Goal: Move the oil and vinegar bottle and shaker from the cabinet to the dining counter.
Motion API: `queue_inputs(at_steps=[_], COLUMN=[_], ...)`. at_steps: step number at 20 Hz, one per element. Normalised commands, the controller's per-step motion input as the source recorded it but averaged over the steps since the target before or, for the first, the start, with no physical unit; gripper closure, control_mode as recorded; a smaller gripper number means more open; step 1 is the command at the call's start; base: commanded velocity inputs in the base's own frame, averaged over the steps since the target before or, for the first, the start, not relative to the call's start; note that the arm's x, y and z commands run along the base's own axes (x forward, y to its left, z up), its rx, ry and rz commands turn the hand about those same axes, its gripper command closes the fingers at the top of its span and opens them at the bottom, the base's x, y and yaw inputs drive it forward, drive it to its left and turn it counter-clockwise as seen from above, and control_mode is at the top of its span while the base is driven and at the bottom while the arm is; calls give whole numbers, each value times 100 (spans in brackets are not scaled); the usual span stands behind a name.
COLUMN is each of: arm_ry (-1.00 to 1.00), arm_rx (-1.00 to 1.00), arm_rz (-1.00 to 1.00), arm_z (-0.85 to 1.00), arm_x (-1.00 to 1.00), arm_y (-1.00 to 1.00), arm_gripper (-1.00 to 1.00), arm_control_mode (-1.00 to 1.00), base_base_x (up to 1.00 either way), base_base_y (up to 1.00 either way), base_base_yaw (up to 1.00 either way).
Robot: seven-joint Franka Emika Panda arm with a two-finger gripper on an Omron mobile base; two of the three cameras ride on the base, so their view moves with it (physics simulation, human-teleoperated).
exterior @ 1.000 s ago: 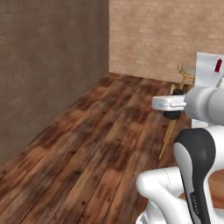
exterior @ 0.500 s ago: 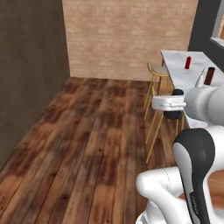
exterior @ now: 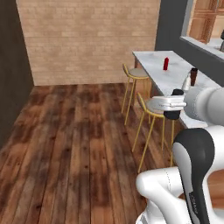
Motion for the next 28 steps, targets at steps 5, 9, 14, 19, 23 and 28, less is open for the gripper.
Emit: queue_inputs(at_steps=[5,9,14,19,23,28], arm_ry=[0,0,0,0,0,0], arm_rx=[0,0,0,0,0,0], arm_rz=[0,0,0,0,0,0], arm_z=[0,0,0,0,0,0], arm_x=[0,0,0,0,0,0], arm_y=[0,0,0,0,0,0], arm_gripper=[100,100,100,100,100,100], arm_control_mode=[100,100,100,100,100,100], base_base_x=[71,67,62,55,59,68], base_base_y=[45,43,39,35,36,40], base_base_yaw=[-37,-41,-48,-55,-52,-40])
